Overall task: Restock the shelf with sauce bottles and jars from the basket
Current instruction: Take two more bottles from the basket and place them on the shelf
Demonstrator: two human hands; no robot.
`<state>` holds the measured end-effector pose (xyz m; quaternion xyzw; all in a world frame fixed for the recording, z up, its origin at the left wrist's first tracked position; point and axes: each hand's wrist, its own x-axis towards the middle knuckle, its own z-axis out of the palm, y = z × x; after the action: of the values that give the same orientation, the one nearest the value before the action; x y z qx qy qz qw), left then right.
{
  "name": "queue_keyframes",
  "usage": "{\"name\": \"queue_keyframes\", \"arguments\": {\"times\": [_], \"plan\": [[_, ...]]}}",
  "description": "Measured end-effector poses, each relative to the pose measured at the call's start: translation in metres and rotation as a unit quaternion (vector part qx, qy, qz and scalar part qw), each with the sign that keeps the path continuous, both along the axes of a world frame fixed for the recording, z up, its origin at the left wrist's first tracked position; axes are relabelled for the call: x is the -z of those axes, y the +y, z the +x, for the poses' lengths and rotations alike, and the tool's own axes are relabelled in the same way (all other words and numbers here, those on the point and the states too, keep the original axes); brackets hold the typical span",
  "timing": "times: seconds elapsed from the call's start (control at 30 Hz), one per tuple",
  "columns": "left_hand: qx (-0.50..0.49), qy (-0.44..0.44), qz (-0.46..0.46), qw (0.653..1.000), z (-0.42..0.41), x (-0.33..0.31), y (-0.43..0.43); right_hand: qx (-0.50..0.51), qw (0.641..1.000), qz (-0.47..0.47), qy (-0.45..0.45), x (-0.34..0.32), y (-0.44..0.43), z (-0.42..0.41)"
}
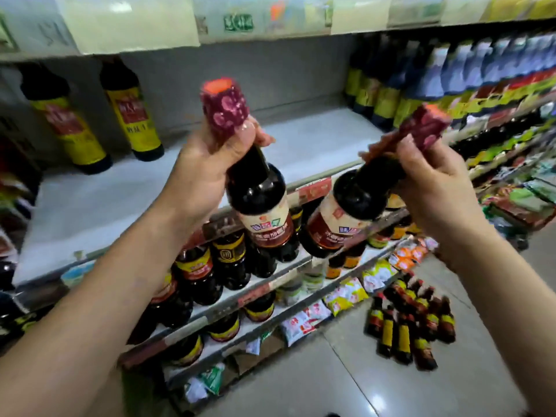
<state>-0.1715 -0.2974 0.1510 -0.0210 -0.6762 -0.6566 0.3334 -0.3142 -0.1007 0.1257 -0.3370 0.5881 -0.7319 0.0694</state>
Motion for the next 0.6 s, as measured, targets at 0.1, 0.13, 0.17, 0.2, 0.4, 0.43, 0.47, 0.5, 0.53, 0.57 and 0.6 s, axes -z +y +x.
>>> {"name": "queue_keyframes", "arguments": {"times": [0.1, 0.13, 0.17, 0.2, 0.4, 0.43, 0.47, 0.5, 0.53, 0.57, 0.6], "plan": [[-0.068, 0.029, 0.005, 0.997, -0.026, -0.011, 0.002, -0.052, 0.997, -0.051, -0.017, -0.016, -0.011, -0.047], [-0.091, 0.037, 0.01, 0.995, -0.034, -0.013, 0.002, -0.066, 0.995, -0.069, -0.034, -0.021, -0.016, -0.062], [-0.116, 0.045, 0.013, 0.992, -0.044, -0.016, 0.002, -0.086, 0.991, -0.087, -0.055, -0.025, -0.021, -0.078], [-0.14, 0.052, 0.018, 0.989, -0.052, -0.019, 0.001, -0.102, 0.988, -0.096, -0.068, -0.03, -0.029, -0.093], [-0.238, 0.019, -0.005, 0.971, -0.08, -0.024, -0.023, -0.095, 0.991, -0.085, -0.05, -0.037, -0.082, -0.137], [-0.248, 0.003, -0.026, 0.968, -0.084, -0.024, -0.028, -0.1, 0.992, -0.072, -0.036, -0.038, -0.091, -0.142], [-0.252, -0.019, -0.051, 0.966, -0.087, -0.024, -0.033, -0.106, 0.992, -0.058, -0.022, -0.039, -0.098, -0.146], [-0.253, -0.046, -0.079, 0.963, -0.089, -0.022, -0.038, -0.113, 0.992, -0.048, -0.013, -0.039, -0.106, -0.149], [-0.251, -0.074, -0.104, 0.959, -0.09, -0.019, -0.043, -0.115, 0.993, -0.035, -0.002, -0.037, -0.113, -0.152], [-0.255, -0.1, -0.122, 0.954, -0.092, -0.017, -0.048, -0.118, 0.993, -0.021, 0.013, -0.035, -0.12, -0.155], [-0.266, -0.117, -0.134, 0.947, -0.093, -0.015, -0.054, -0.12, 0.992, -0.005, 0.031, -0.034, -0.127, -0.158]]}}
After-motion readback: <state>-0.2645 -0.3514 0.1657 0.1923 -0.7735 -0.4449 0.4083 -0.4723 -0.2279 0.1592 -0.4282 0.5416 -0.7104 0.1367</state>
